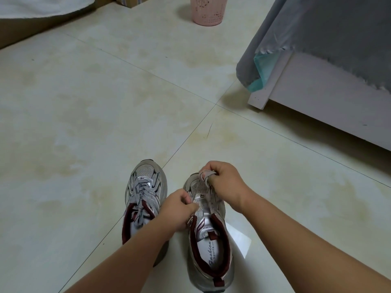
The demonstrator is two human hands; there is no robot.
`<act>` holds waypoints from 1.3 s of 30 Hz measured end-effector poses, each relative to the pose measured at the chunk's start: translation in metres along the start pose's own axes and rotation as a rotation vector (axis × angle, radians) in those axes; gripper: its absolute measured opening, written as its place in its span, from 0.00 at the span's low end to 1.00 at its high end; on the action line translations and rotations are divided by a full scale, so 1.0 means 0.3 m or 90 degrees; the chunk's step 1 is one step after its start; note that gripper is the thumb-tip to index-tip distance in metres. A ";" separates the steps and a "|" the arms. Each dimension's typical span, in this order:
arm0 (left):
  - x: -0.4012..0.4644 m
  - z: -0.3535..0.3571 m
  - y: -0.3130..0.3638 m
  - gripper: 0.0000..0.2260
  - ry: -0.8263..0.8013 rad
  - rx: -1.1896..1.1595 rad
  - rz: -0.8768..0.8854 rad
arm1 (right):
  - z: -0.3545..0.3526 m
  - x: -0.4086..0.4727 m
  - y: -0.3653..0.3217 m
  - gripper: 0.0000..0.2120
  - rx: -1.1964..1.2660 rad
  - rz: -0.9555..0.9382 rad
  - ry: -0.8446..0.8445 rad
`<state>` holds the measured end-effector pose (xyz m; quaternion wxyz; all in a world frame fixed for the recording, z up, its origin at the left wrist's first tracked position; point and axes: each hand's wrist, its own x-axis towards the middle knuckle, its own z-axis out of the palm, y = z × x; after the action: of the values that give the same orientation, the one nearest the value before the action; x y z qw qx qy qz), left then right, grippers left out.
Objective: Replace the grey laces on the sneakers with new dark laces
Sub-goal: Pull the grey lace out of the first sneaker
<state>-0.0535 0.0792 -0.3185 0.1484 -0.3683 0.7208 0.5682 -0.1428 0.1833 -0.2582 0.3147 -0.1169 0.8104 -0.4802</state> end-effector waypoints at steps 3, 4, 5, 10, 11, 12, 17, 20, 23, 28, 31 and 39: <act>-0.001 0.002 -0.001 0.09 0.011 0.015 0.003 | -0.003 -0.005 0.007 0.15 0.170 0.064 -0.070; 0.000 0.003 -0.002 0.08 0.013 0.021 0.009 | 0.002 -0.009 0.010 0.15 0.217 0.089 -0.087; 0.001 0.004 -0.002 0.08 0.011 0.024 0.012 | 0.007 -0.011 0.013 0.15 0.249 0.104 -0.087; -0.003 0.007 0.009 0.10 -0.004 0.047 0.021 | -0.007 0.022 -0.057 0.17 0.391 0.079 -0.002; -0.009 0.007 0.013 0.09 -0.010 0.056 0.016 | -0.023 0.030 -0.084 0.17 0.397 0.075 -0.002; -0.014 0.007 0.019 0.07 -0.013 0.082 0.023 | -0.039 0.033 -0.103 0.16 0.393 0.078 -0.008; -0.052 -0.023 0.162 0.10 -0.009 -0.153 0.087 | -0.062 -0.006 -0.078 0.12 0.459 0.156 -0.053; -0.084 -0.029 0.255 0.17 -0.240 -0.515 -0.028 | -0.080 -0.026 -0.054 0.10 0.413 0.122 -0.028; -0.098 0.001 0.288 0.10 -0.279 -0.487 -0.034 | -0.118 -0.042 -0.037 0.07 0.176 0.030 0.023; -0.097 0.066 0.292 0.08 -0.234 -0.459 -0.029 | -0.202 -0.095 0.014 0.11 0.201 0.060 -0.123; -0.116 0.108 0.306 0.10 -0.262 -0.343 -0.055 | -0.249 -0.104 0.080 0.08 0.107 0.060 0.003; -0.083 0.049 0.263 0.08 -0.018 -0.028 0.084 | -0.389 -0.082 0.379 0.07 0.035 0.269 0.386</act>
<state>-0.0946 0.1083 -0.2513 0.1127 -0.3146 0.7286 0.5979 -0.1836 0.3359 -0.3055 0.1554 0.2091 0.8599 -0.4390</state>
